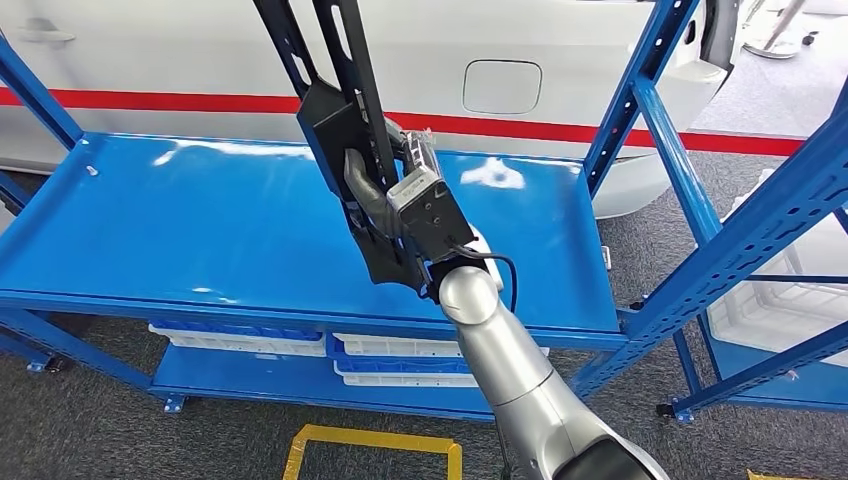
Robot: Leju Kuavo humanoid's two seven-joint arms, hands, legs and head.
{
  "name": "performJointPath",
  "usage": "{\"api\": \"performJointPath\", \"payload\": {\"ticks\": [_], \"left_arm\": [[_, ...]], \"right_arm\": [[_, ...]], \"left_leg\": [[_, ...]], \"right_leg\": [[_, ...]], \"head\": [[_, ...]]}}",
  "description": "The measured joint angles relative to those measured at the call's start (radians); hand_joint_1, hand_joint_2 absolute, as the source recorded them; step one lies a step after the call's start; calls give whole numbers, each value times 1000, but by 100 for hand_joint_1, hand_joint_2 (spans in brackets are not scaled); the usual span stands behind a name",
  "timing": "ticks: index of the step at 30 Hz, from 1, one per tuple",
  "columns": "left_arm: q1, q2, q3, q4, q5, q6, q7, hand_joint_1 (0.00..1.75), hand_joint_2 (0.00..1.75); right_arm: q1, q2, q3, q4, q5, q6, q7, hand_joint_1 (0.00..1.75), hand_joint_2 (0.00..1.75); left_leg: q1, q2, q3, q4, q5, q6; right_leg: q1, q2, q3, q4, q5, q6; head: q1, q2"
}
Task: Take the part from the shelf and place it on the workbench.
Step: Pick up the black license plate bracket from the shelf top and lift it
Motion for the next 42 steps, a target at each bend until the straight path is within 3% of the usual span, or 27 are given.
{"api": "performJointPath", "payload": {"ticks": [10,14,16,18,19,20,21,23,25,29,31,33,34,35,36,38,40,42], "left_arm": [[6,0,4,0,-1,-11,-1,0,175],[6,-1,5,0,-1,-10,-1,0,175],[5,-3,6,0,-1,-8,-1,0,175],[5,-4,6,0,-1,-3,-1,0,175],[5,-5,6,0,-1,0,-1,0,175],[5,-5,7,0,-1,1,-1,0,175],[5,-6,8,0,-1,1,-1,0,175],[5,-9,12,0,-1,2,-2,0,175],[4,-10,15,-1,-1,2,-4,0,175],[5,-10,20,-2,0,6,-6,0,175],[4,-12,22,-2,0,6,-6,0,175],[3,-13,22,-2,-1,6,-7,0,175],[2,-13,23,-2,-1,6,-7,0,175],[1,-13,23,-2,-1,5,-7,0,175],[1,-13,23,-2,-2,5,-7,0,175],[-3,-12,23,-2,-3,4,-7,0,175],[-7,-10,23,-4,-4,5,-6,0,175],[-10,-8,23,-6,-7,6,-5,0,175]], "right_arm": [[91,-42,31,-140,-50,16,-29,175,175],[105,-55,35,-175,-54,15,-35,175,175],[109,-62,36,-188,-61,13,-40,175,175],[113,-71,38,-194,-66,8,-43,175,175],[116,-76,39,-194,-67,6,-44,175,175],[119,-80,39,-195,-68,4,-44,175,175],[121,-84,40,-195,-68,3,-44,175,175],[122,-87,40,-198,-68,2,-44,175,175],[122,-89,42,-202,-68,2,-45,175,175],[122,-92,44,-204,-69,-1,-45,175,175],[120,-92,45,-204,-69,-1,-45,175,175],[119,-92,46,-205,-69,-1,-45,175,175],[119,-92,47,-205,-69,-1,-45,175,175],[119,-92,48,-205,-69,-1,-45,175,175],[119,-92,50,-205,-69,-1,-45,175,175],[116,-92,53,-205,-69,-2,-44,175,175],[111,-93,55,-205,-69,-4,-43,175,175],[105,-94,56,-205,-70,-8,-42,175,175]], "left_leg": [[-5,0,-5,6,-4,8],[-3,1,0,-7,9,28],[1,3,3,-19,19,39],[0,2,-2,-20,22,40],[0,1,-5,-19,24,38],[1,0,-8,-19,26,36],[2,-1,-10,-19,29,32],[5,-4,-14,-16,32,22],[3,-7,-19,-10,36,9],[6,-11,-34,7,35,-9],[11,-5,-64,75,-21,-16],[11,0,-115,210,-104,-20],[10,0,-134,268,-129,-20],[10,0,-136,293,-135,-17],[8,0,-118,280,-124,-11],[-1,1,-31,153,-76,14],[-14,5,41,39,-53,37],[-25,8,55,9,-49,47]], "right_leg": [[-15,-1,1,-2,2,6],[-16,-1,-3,7,-5,18],[-14,0,-37,85,-54,7],[-14,2,-94,229,-124,-4],[-14,2,-114,285,-146,-4],[-14,2,-114,304,-151,1],[-15,2,-92,276,-140,9],[-20,2,-1,130,-100,25],[-18,8,62,27,-71,27],[-18,12,55,22,-61,4],[-17,9,44,21,-50,-14],[-9,6,30,22,-40,-29],[-4,5,24,22,-35,-34],[2,4,18,22,-31,-38],[7,4,13,22,-27,-41],[15,3,9,22,-21,-42],[17,1,6,22,-15,-38],[13,-3,3,20,-7,-27]], "head": [[0,0],[0,0],[1,0],[1,0],[1,0],[1,0],[1,0],[1,0],[1,0],[-1,0],[-2,0],[-2,0],[-3,0],[-3,0],[-3,0],[-2,0],[-2,0],[-2,0]]}}
